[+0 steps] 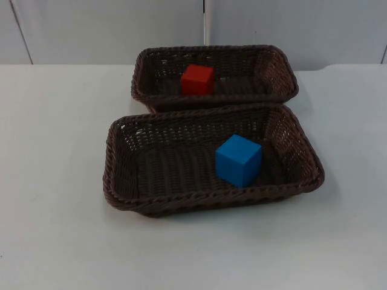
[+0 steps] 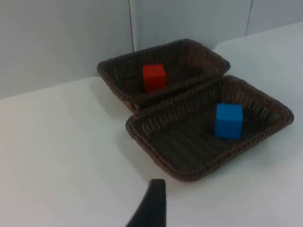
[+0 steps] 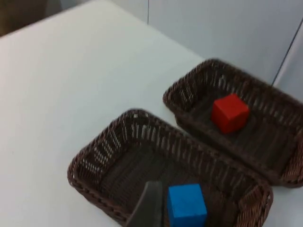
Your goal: Pick up one cube with the left hand and place it into the upper basket. Pick up one cube with the right hand and place it into the lower basket.
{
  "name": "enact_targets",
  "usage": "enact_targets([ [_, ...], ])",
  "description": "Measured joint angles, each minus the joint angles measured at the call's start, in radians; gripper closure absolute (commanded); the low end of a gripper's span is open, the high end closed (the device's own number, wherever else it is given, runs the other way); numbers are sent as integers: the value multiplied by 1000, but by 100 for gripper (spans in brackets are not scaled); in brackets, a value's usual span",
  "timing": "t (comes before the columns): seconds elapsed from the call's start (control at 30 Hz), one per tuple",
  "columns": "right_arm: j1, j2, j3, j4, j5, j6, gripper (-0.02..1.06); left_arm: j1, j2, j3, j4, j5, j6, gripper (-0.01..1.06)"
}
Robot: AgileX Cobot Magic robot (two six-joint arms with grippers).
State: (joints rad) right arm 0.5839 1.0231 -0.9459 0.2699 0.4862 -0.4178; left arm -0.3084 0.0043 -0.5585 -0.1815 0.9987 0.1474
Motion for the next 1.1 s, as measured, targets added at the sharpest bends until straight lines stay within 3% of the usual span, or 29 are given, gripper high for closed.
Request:
enact_targets([
  [0.13, 0, -85, 0, -2, 22, 2, 26, 0, 0, 10, 65, 66, -41, 22],
  [0.53, 0, -244, 15, -32, 100, 4, 26, 0, 0, 59, 132, 72, -125, 22],
  [1.1, 0, -612, 286, -37, 126, 72, 26, 0, 0, 59, 134, 72, -125, 22],
])
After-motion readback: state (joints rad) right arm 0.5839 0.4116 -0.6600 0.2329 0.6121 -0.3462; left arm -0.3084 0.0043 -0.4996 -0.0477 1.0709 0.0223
